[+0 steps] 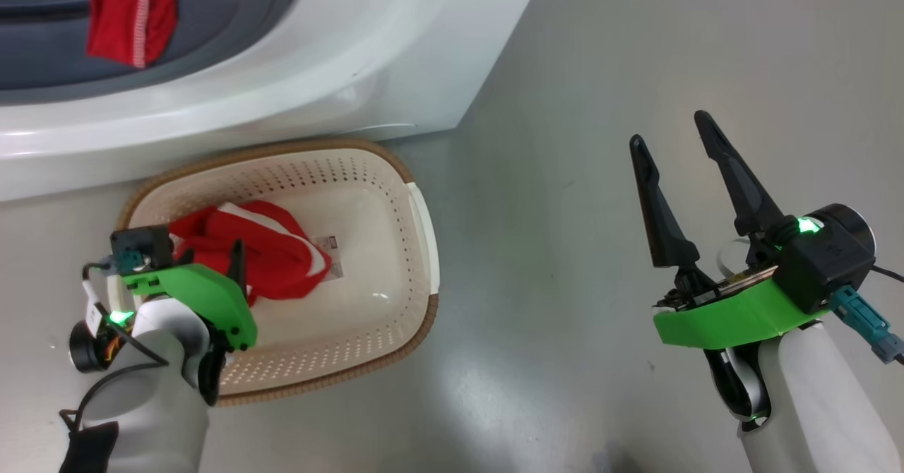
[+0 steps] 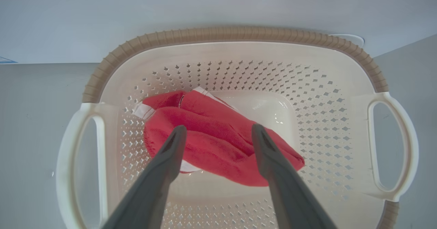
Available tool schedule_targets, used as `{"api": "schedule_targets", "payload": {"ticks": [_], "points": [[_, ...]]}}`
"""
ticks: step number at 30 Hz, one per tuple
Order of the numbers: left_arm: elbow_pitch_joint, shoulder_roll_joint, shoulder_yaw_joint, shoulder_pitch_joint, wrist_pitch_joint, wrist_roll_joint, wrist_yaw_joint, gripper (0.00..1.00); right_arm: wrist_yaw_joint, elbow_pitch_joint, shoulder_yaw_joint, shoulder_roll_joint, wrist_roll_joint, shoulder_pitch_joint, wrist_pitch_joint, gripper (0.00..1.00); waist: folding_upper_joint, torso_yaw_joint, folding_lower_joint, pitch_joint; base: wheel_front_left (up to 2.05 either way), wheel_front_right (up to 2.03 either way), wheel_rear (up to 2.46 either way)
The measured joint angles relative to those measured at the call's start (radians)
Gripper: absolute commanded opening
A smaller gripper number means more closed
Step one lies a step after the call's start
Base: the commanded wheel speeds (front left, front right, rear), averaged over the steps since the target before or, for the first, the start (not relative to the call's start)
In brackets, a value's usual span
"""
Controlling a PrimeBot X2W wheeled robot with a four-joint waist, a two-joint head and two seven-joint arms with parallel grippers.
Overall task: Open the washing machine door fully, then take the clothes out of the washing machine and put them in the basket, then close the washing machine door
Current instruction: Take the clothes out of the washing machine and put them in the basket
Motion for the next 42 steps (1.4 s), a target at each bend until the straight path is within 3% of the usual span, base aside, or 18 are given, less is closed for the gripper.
{"api": "schedule_targets", "payload": {"ticks": [12, 32, 42], "points": [[-0.086, -0.030, -0.001, 0.026, -0.113, -0.018, -0.018, 1.00, 0.000, 0.018, -0.043, 0.000, -0.017, 0.003, 0.000, 1.00, 0.0000, 0.044, 0.0000, -0.085, 0.00, 0.00, 0.00], [-0.727, -0.050, 0.108, 0.401, -0.114, 0.031, -0.008, 1.00, 0.000, 0.085, -0.080, 0.000, -0.017, 0.088, 0.000, 1.00, 0.0000, 0.121, 0.0000, -0.295, 0.00, 0.00, 0.00], [-0.902, -0.054, 0.109, 0.569, -0.117, 0.052, -0.009, 1.00, 0.000, 0.107, -0.096, 0.001, -0.007, 0.158, 0.000, 1.00, 0.0000, 0.137, 0.0000, -0.411, 0.00, 0.00, 0.00]]}}
